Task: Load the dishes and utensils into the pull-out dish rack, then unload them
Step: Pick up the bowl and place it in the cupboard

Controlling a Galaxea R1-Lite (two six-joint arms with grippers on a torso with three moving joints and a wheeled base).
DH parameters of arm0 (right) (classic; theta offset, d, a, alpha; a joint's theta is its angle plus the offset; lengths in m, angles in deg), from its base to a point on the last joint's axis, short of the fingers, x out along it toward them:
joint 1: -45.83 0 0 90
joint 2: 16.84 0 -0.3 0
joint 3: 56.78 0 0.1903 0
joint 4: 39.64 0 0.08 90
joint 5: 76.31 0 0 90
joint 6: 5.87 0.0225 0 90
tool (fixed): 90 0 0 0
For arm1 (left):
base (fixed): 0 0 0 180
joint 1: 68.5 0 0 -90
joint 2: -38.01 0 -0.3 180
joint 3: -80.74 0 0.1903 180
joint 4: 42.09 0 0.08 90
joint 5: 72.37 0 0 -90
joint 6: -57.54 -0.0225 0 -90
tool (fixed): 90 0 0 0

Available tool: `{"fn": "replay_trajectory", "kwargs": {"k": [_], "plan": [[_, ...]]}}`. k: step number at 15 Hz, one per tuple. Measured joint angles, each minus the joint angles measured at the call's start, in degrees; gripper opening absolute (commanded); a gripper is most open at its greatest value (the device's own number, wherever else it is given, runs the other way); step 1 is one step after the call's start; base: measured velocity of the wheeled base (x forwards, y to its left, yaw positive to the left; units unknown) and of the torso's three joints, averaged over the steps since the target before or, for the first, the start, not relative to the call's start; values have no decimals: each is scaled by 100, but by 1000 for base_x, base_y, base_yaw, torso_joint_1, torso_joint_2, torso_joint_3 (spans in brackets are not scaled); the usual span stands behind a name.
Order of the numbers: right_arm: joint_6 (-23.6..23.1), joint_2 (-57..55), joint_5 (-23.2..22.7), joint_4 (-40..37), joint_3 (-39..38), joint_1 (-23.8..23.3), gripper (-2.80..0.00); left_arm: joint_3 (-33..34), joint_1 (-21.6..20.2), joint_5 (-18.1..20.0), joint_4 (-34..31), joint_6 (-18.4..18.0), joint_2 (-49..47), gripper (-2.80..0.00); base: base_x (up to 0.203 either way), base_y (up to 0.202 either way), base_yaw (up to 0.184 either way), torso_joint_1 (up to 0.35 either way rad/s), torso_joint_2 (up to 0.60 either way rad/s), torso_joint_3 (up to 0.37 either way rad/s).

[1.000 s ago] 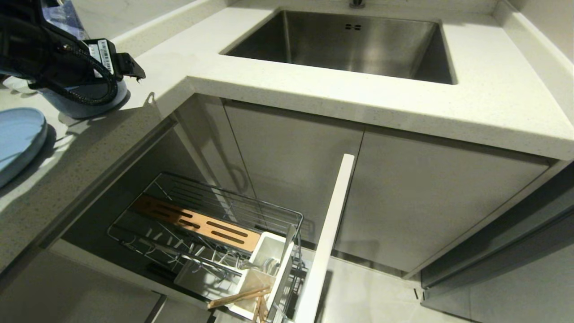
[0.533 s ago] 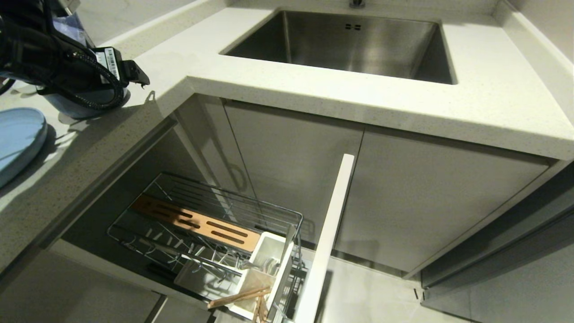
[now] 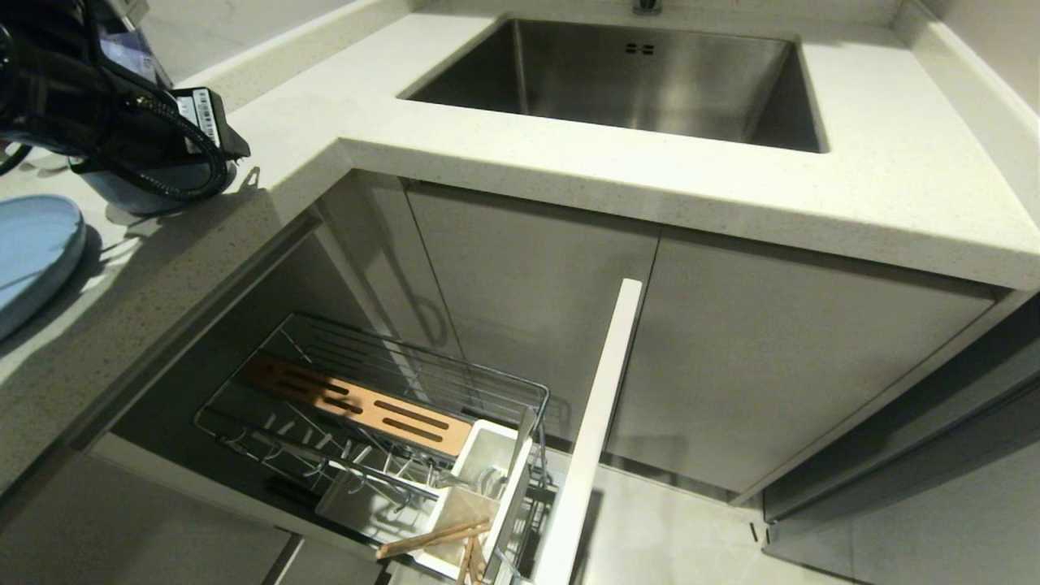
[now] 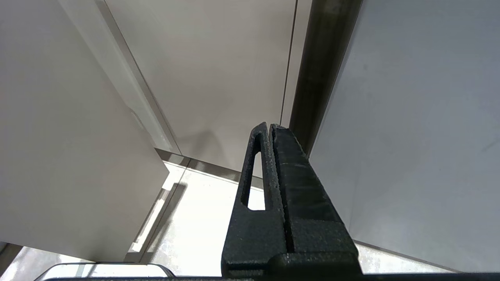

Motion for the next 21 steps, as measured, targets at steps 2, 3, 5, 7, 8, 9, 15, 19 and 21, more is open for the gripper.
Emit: {"fn": "replay_trajectory", "kwargs": {"k": [2,3,5,7,8,9,15,19,21], "plan": [[-1,0,0,0,0,0,-280,0,1,-2,-9,0,9,-280,0,0,0,0,0,0],[-2,0,0,0,0,0,-280,0,1,0,-2,-7,18,-280,0,0,0,0,0,0],[-1,0,1,0,0,2,-280,-6,28,-13,-11,-35,64,-280,0,0,0,0,0,0],[-1,0,0,0,0,-2,-280,0,70,-16,-25,-99,138,-280,0,0,0,0,0,0],[-1,0,0,0,0,0,-280,-3,139,-33,-46,-128,206,-280,0,0,0,0,0,0],[-1,0,0,0,0,-2,-280,-6,197,-44,-57,-145,287,-280,0,0,0,0,0,0],[1,0,0,0,0,0,-280,-11,1014,-52,-132,-592,1294,-280,0,0,0,0,0,0],[1,0,0,0,0,0,-280,294,1998,-57,-116,-584,2063,-280,0,0,0,0,0,0],[-2,0,0,0,0,0,-280,691,2451,-3,-93,-115,2398,-280,0,0,0,0,0,0]]}}
